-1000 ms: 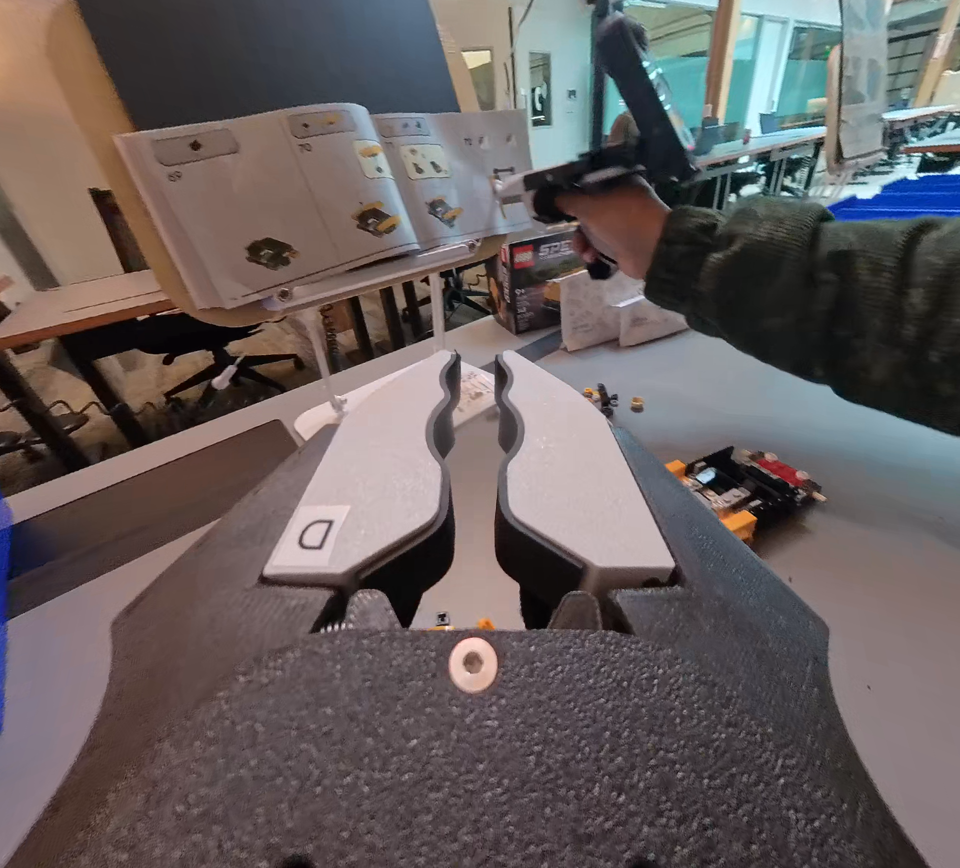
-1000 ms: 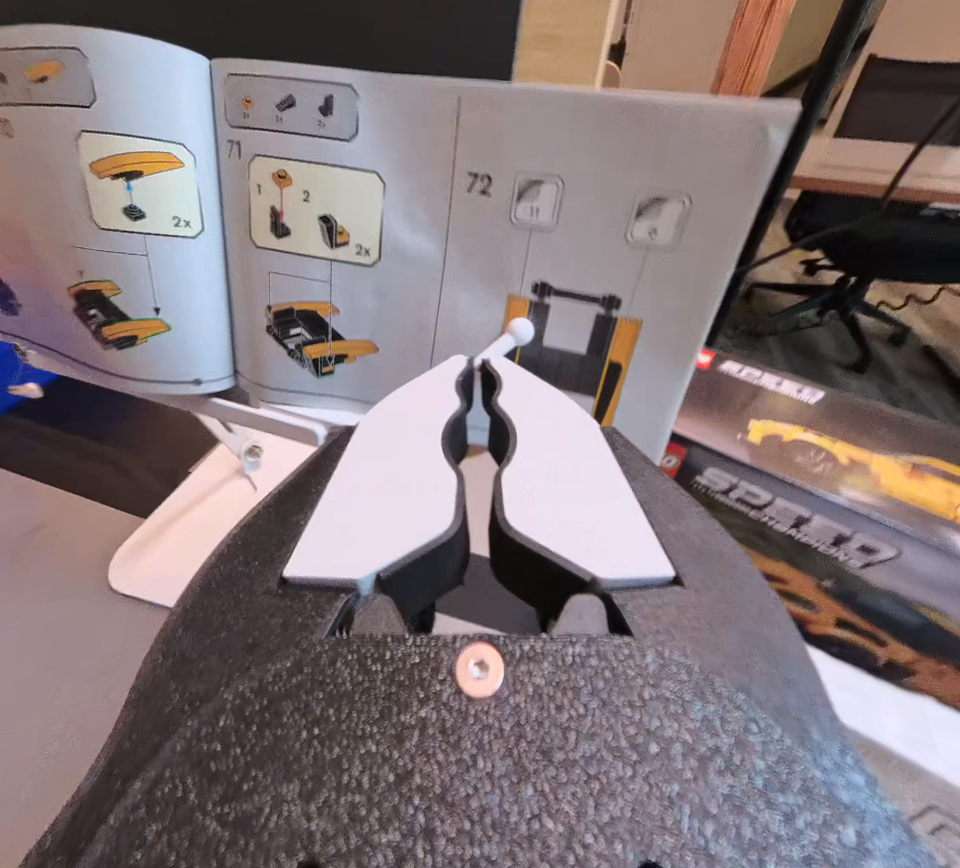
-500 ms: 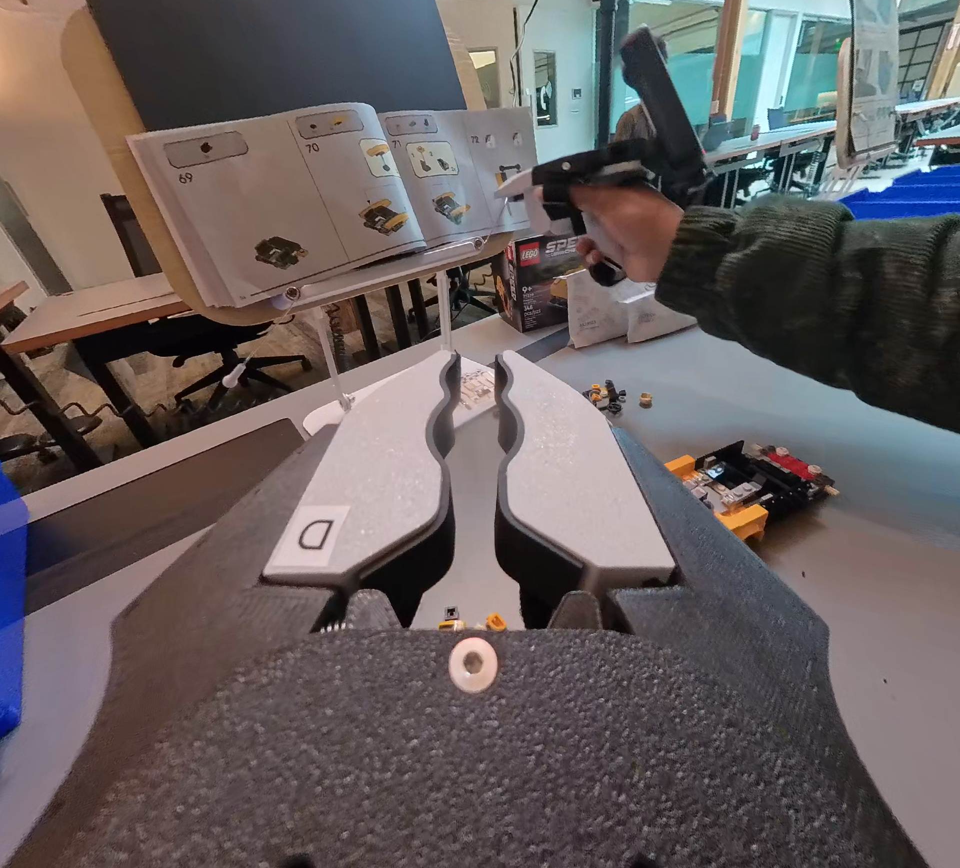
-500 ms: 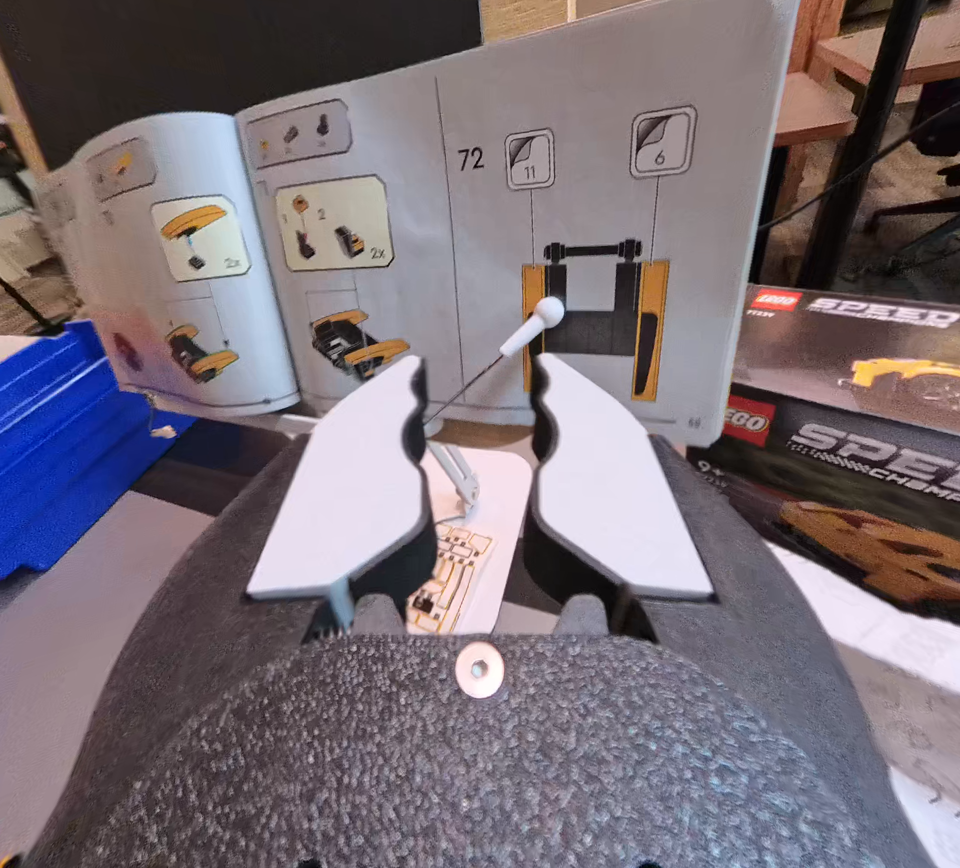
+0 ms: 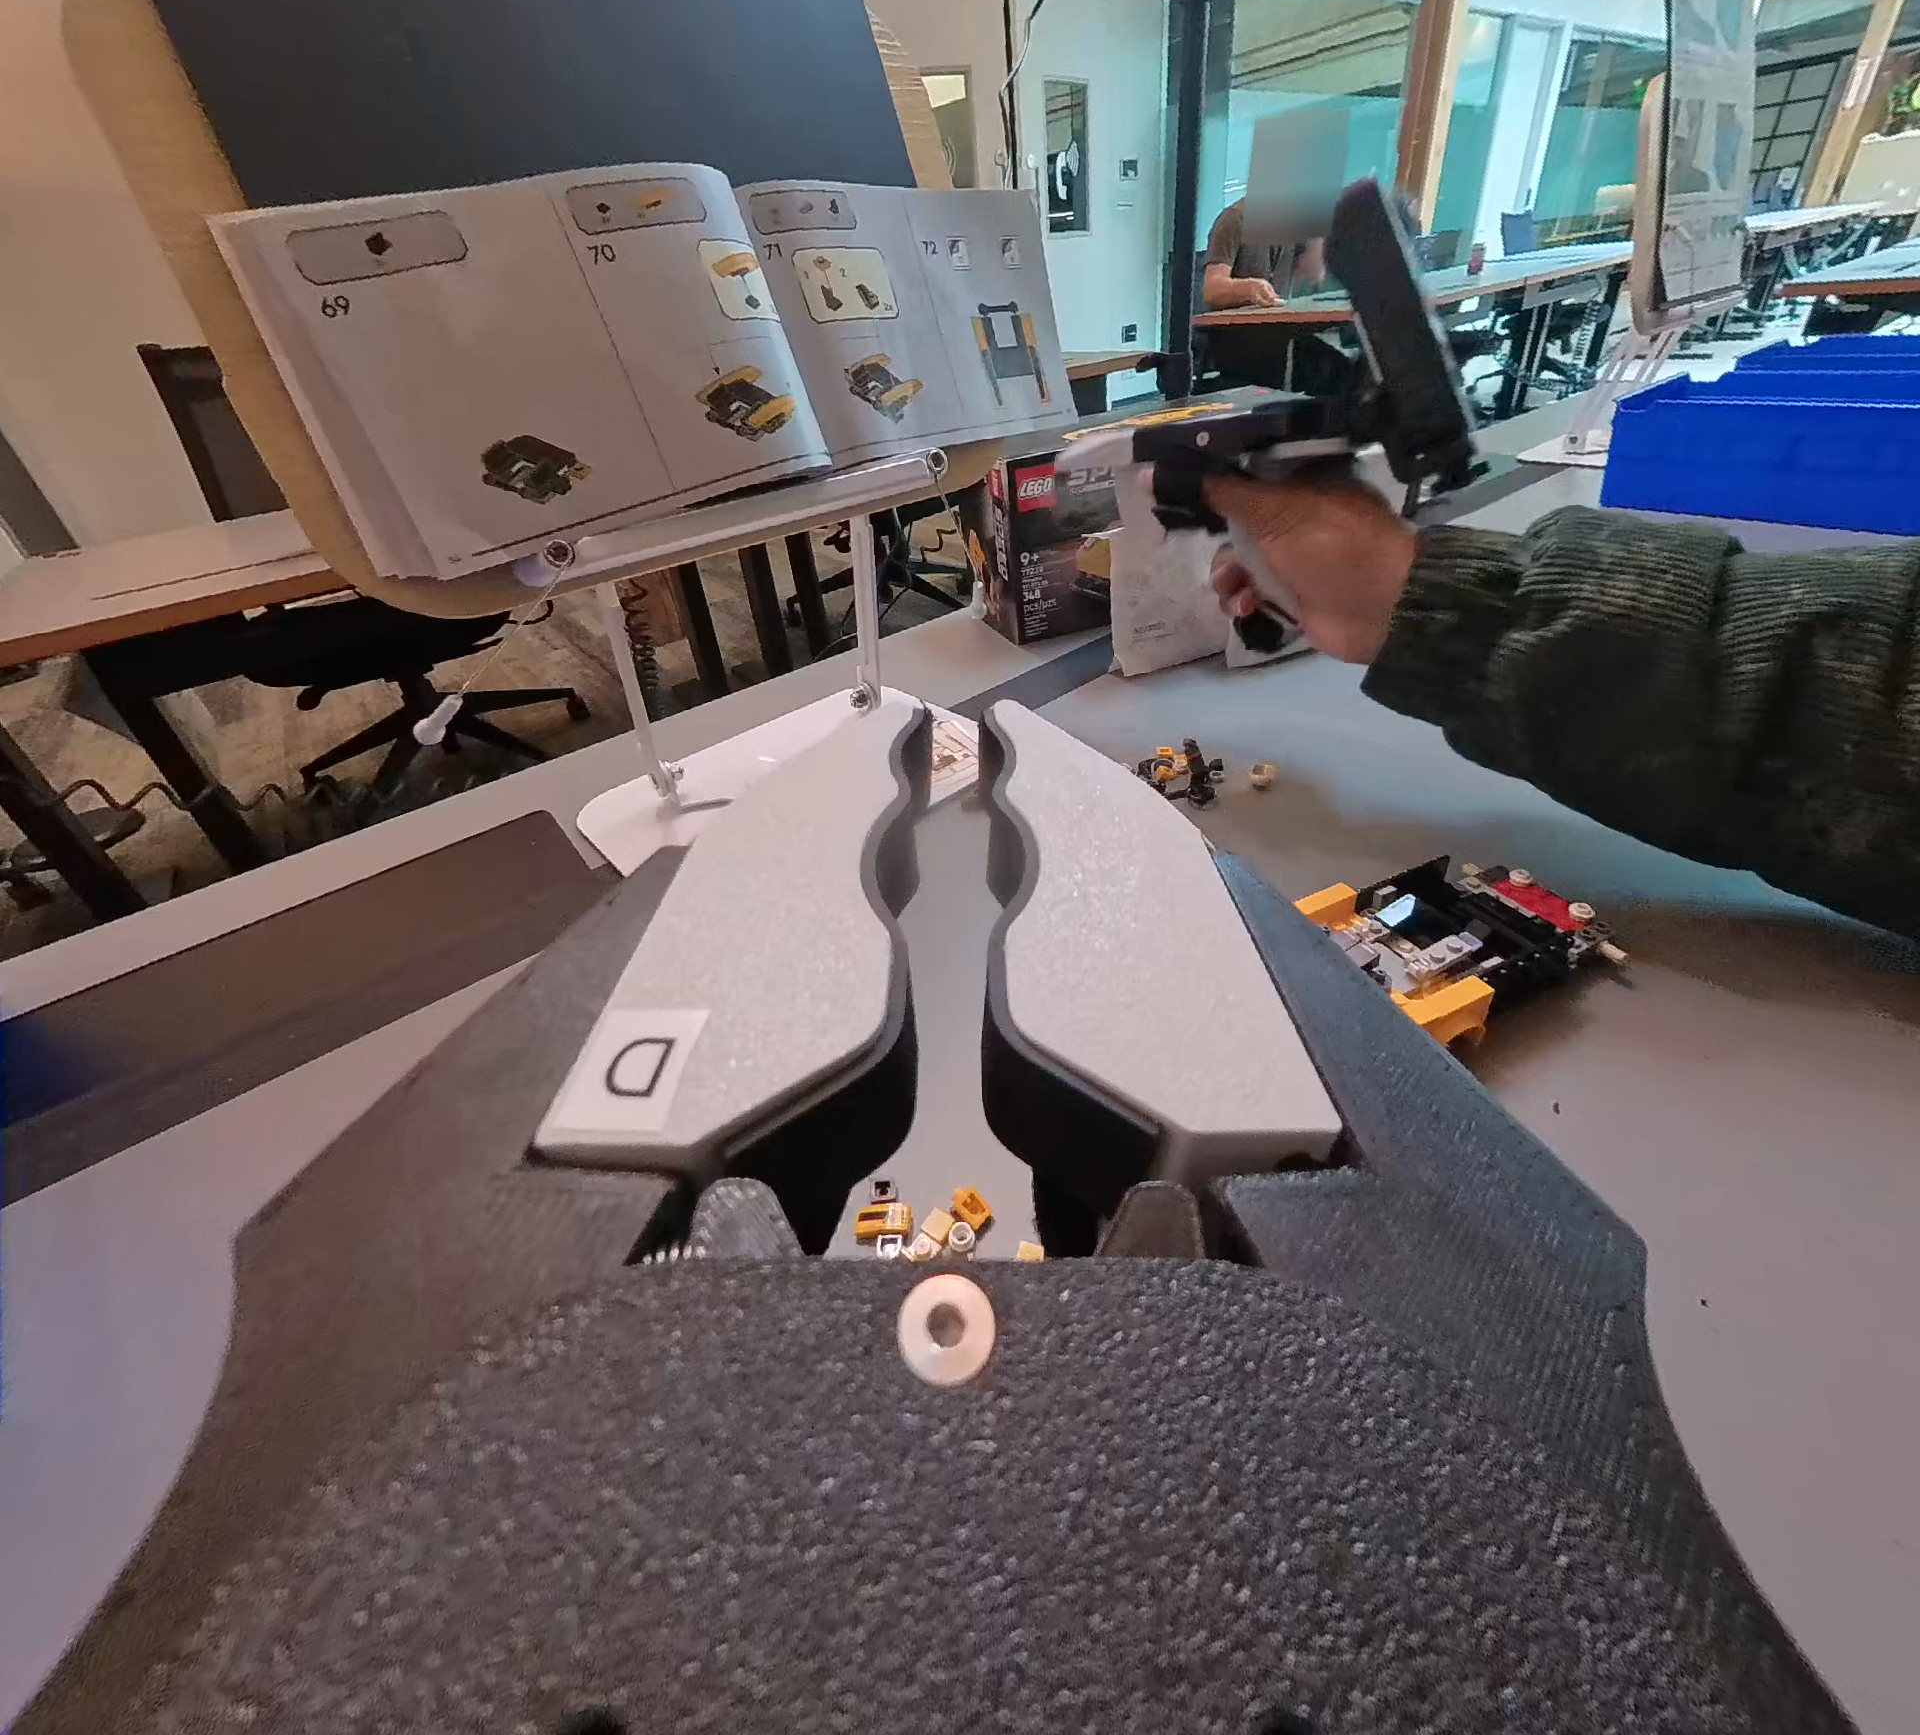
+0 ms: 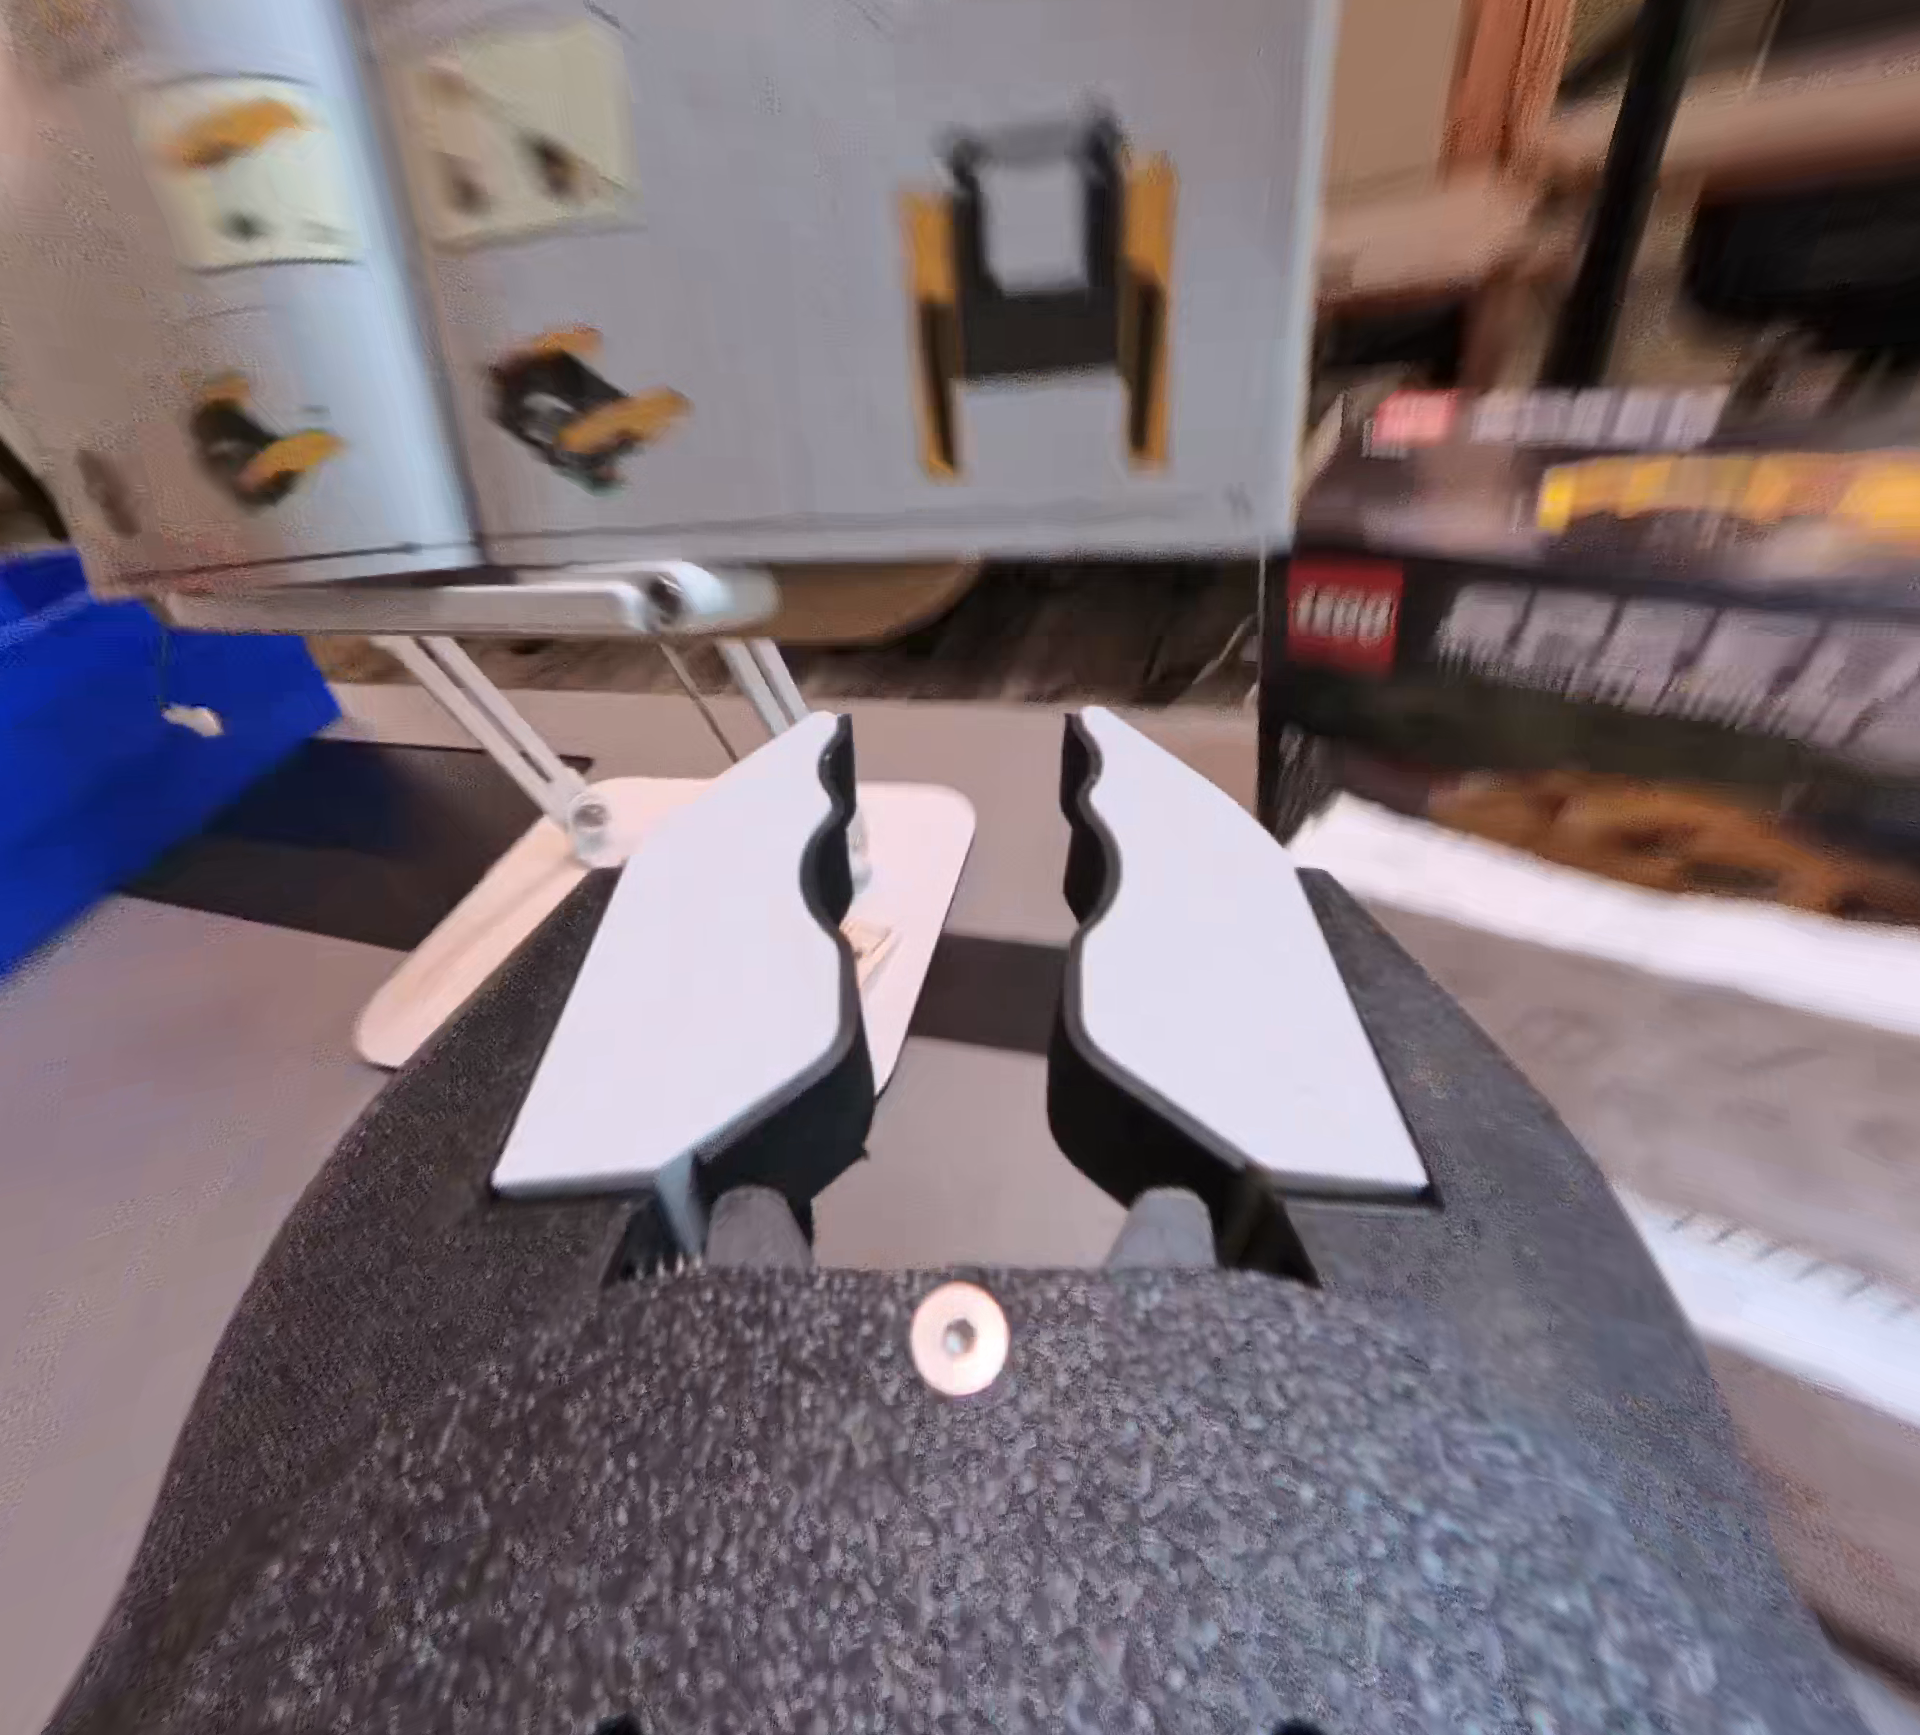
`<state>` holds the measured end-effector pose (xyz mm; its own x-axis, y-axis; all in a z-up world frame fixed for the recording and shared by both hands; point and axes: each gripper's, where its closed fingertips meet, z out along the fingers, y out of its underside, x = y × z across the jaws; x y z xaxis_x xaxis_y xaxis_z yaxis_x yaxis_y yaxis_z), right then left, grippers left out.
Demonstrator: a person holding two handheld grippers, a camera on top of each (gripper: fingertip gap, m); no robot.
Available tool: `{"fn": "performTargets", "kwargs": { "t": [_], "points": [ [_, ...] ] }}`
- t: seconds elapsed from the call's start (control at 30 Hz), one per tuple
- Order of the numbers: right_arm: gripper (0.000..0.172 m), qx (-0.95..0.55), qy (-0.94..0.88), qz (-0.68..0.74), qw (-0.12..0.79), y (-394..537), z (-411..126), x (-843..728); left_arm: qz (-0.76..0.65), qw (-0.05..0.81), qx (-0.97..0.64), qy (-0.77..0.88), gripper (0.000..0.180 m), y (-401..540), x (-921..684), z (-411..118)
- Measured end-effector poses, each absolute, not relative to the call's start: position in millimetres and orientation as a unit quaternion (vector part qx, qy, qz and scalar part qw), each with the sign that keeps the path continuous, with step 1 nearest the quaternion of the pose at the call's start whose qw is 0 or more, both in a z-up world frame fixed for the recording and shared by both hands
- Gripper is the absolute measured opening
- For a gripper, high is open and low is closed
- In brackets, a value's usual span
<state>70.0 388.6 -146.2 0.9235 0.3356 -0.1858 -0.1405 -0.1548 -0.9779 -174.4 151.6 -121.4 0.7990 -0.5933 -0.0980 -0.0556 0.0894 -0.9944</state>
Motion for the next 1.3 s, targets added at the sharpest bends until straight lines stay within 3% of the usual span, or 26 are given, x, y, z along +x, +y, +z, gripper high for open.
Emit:
{"fn": "performTargets", "kwargs": {
  "t": [0.1, 0.27, 0.4, 0.5, 0.63, 0.83, 0.9, 1.1, 1.2, 1.3],
  "points": [
    [0.054, -0.684, -0.188, 0.093, 0.698, 374, -100, 30, -0.201, 0.691, -0.647, 0.250, 0.008, 155, -173, -122],
    [0.091, -0.639, -0.310, -0.007, 0.704, 393, -62, -57, -0.199, 0.682, -0.653, 0.262, 0.008, 153, -168, -133],
    [0.099, -0.639, -0.340, -0.056, 0.688, 422, -59, -101, -0.208, 0.673, -0.660, 0.262, 0.008, 150, -168, -140],
    [0.085, -0.639, -0.334, -0.102, 0.685, 438, -60, -104, -0.210, 0.672, -0.659, 0.263, 0.008, 149, -168, -140],
    [0.045, -0.626, -0.318, -0.107, 0.704, 438, -52, -89, -0.214, 0.672, -0.659, 0.262, 0.008, 149, -170, -141],
    [0.001, -0.624, -0.308, -0.057, 0.716, 431, -45, -64, -0.210, 0.669, -0.664, 0.259, 0.009, 155, -172, -144],
    [0.000, -0.629, -0.308, -0.035, 0.713, 432, -48, -57, -0.205, 0.670, -0.664, 0.261, 0.009, 158, -171, -142],
    [0.031, -0.617, -0.300, 0.020, 0.727, 423, -42, -52, -0.190, 0.683, -0.653, 0.267, 0.009, 177, -164, -116],
    [0.086, -0.621, -0.325, 0.014, 0.713, 415, -40, -80, -0.192, 0.695, -0.641, 0.263, 0.009, 185, -159, -102],
    [0.105, -0.633, -0.333, -0.046, 0.697, 429, -46, -96, -0.192, 0.697, -0.640, 0.261, 0.009, 188, -157, -101]
  ]
}}
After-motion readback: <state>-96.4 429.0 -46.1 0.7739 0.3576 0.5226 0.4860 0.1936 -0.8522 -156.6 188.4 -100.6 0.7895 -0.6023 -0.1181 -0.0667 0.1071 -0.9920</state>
